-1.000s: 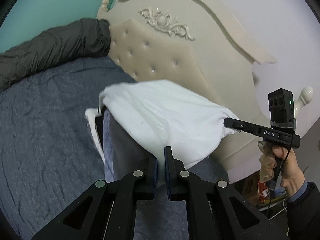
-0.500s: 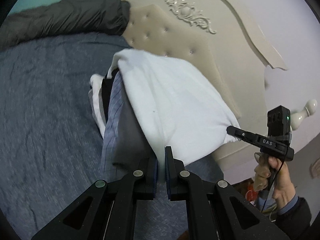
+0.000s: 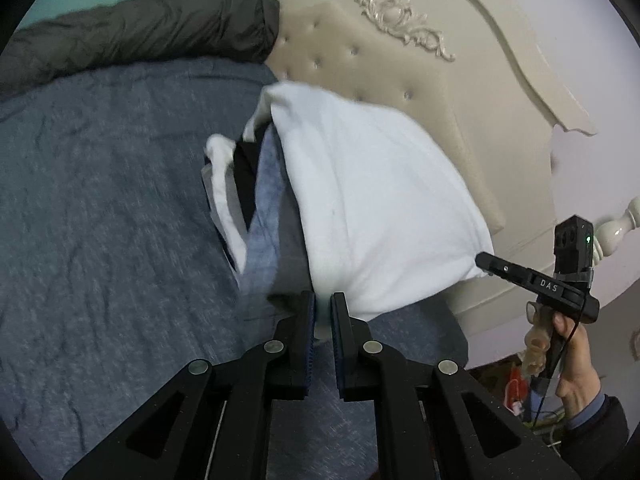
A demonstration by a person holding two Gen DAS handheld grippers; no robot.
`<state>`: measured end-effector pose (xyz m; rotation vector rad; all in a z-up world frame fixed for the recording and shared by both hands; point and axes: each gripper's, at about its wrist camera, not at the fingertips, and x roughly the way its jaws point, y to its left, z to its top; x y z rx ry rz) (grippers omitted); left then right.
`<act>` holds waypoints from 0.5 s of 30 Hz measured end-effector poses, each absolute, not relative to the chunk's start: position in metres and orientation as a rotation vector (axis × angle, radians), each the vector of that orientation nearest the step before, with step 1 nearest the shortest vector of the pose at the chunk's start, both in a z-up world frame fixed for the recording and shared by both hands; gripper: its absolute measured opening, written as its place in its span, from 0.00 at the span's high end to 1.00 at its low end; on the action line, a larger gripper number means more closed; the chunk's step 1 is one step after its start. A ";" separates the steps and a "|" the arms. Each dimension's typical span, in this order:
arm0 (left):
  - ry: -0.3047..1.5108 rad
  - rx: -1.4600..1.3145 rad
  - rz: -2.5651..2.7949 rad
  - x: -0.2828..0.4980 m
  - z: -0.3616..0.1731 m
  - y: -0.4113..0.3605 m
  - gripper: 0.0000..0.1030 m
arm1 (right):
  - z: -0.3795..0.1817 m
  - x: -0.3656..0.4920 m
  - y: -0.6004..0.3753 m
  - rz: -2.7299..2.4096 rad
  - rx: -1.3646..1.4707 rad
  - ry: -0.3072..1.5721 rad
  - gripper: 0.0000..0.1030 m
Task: Fold clothes
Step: 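Lower the shirt onto the stack of folded clothes and open both tools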
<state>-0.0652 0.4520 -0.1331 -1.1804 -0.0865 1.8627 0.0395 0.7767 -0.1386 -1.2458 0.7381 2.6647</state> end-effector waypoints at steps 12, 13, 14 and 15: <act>-0.006 -1.034 1.905 -0.072 -0.100 0.477 0.91 | -0.090 0.055 0.775 2.782 -0.904 0.644 0.80; 0.001 -1.039 1.903 -0.071 -0.103 0.480 0.91 | -0.092 0.048 0.768 2.800 -0.938 0.625 0.83; 0.008 -1.043 1.901 -0.071 -0.106 0.484 0.91 | -0.096 0.042 0.763 2.805 -0.968 0.609 0.84; 0.015 -1.047 1.899 -0.070 -0.110 0.488 0.91 | -0.100 0.036 0.759 2.810 -0.997 0.592 0.85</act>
